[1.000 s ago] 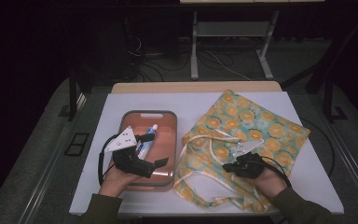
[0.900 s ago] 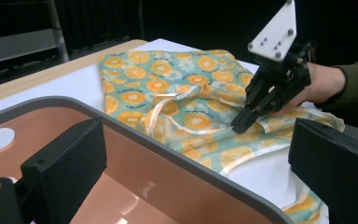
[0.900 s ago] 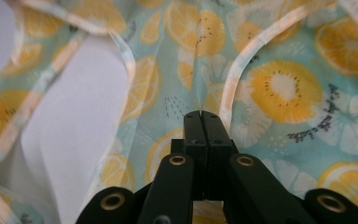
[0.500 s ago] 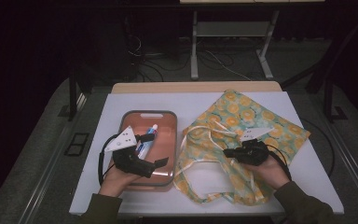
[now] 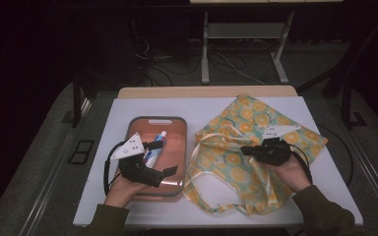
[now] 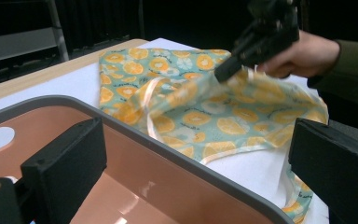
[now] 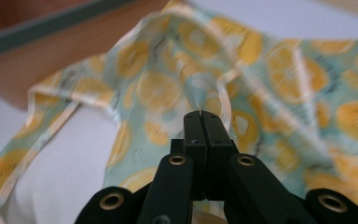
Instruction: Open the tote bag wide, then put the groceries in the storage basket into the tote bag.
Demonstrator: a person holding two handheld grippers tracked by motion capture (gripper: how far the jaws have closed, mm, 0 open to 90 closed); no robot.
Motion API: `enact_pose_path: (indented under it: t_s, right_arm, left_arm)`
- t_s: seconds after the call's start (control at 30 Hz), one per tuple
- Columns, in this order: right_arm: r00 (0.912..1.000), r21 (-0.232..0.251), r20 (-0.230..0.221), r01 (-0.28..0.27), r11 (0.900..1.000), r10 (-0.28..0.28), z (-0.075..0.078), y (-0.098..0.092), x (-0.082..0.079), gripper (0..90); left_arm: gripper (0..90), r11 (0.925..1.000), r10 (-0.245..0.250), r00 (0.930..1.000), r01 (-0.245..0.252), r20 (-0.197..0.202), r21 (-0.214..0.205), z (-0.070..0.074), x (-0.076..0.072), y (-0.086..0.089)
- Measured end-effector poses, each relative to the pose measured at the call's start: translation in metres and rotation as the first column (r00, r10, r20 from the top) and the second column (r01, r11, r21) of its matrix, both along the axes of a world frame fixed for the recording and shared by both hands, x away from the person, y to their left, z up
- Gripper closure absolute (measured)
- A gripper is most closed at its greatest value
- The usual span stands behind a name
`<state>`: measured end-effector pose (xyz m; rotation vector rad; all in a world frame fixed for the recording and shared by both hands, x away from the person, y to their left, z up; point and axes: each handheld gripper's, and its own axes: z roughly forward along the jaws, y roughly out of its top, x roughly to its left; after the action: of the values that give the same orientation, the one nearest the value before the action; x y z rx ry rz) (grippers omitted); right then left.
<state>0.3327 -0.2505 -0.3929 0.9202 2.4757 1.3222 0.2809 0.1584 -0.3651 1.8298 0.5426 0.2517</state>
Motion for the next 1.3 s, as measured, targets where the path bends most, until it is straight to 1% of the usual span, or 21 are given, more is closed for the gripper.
enact_pose_path:
  t_s: [0.13,0.27,0.37,0.47,0.53,0.67,0.7,0.73,0.83,0.93,1.0,1.1,1.17,1.2,1.3]
  right_arm:
    - [0.9982,0.045,0.031,0.049,0.9978,-0.051,0.014,-0.011,0.012,89.8]
    - [0.9934,0.103,0.047,0.1,0.9896,-0.105,0.024,-0.022,0.024,89.7]
    - [0.99,0.136,0.055,0.122,0.9833,-0.13,0.031,-0.028,0.029,89.8]
    - [0.9884,0.148,0.06,0.129,0.9805,-0.14,0.034,-0.03,0.032,89.7]
    - [0.9886,0.146,0.051,0.132,0.9804,-0.141,0.032,-0.03,0.033,89.7]
    - [0.9898,0.134,0.048,0.126,0.9829,-0.134,0.029,-0.029,0.033,89.7]
    - [0.9903,0.131,0.046,0.125,0.9835,-0.132,0.029,-0.028,0.033,89.7]
    - [0.9905,0.126,0.047,0.122,0.9844,-0.129,0.028,-0.027,0.032,89.7]
    - [0.9912,0.116,0.045,0.119,0.9862,-0.125,0.027,-0.027,0.032,89.7]
    - [0.9914,0.112,0.04,0.119,0.9865,-0.124,0.025,-0.027,0.033,89.8]
    - [0.9915,0.114,0.041,0.118,0.9864,-0.124,0.025,-0.027,0.032,89.7]
    - [0.9913,0.116,0.042,0.119,0.9861,-0.124,0.025,-0.029,0.032,89.8]
    - [0.9914,0.115,0.044,0.118,0.9864,-0.123,0.025,-0.029,0.031,89.7]
    - [0.9913,0.113,0.046,0.118,0.9866,-0.124,0.025,-0.029,0.031,89.7]
    - [0.9917,0.112,0.045,0.115,0.987,-0.121,0.025,-0.029,0.031,89.7]
  left_arm:
    - [2.7,1.0,0.001,1.0,-0.001,-0.003,-0.001,0.0,0.0,0.0]
    - [2.7,1.0,0.0,1.0,0.0,-0.003,0.002,0.0,0.0,0.0]
    - [2.7,1.0,0.001,1.0,-0.001,-0.004,0.006,0.0,0.001,0.0]
    - [2.7,0.9999,0.001,1.0,-0.001,-0.004,0.011,0.0,0.001,-0.001]
    - [2.7,0.9999,0.002,1.0,-0.002,-0.005,0.012,0.0,0.001,-0.001]
    - [2.6,0.9998,-0.001,1.0,0.001,-0.009,0.021,-0.001,0.003,-0.002]
    - [2.3,0.9996,-0.002,0.9999,0.003,-0.015,0.028,-0.001,0.004,-0.002]
    - [2.2,0.999,-0.006,0.9997,0.007,-0.023,0.043,-0.001,0.005,-0.002]
    - [1.9,0.9962,-0.006,0.9996,0.008,-0.029,0.087,-0.002,0.01,-0.003]
    - [1.7,0.9956,0.007,0.9992,-0.003,-0.04,0.093,0.0,0.017,0.0]
    - [1.7,0.9945,0.028,0.999,-0.024,-0.036,0.102,0.001,0.021,0.002]
    - [1.8,0.9939,0.054,0.9977,-0.05,-0.041,0.099,0.001,0.026,0.006]
    - [1.9,0.9906,0.075,0.9962,-0.07,-0.043,0.118,0.0,0.03,0.007]
    - [2.0,0.9896,0.086,0.9952,-0.08,-0.046,0.119,0.0,0.032,0.007]
    - [3.7,0.9826,0.12,0.9916,-0.112,-0.048,0.148,-0.002,0.038,0.007]
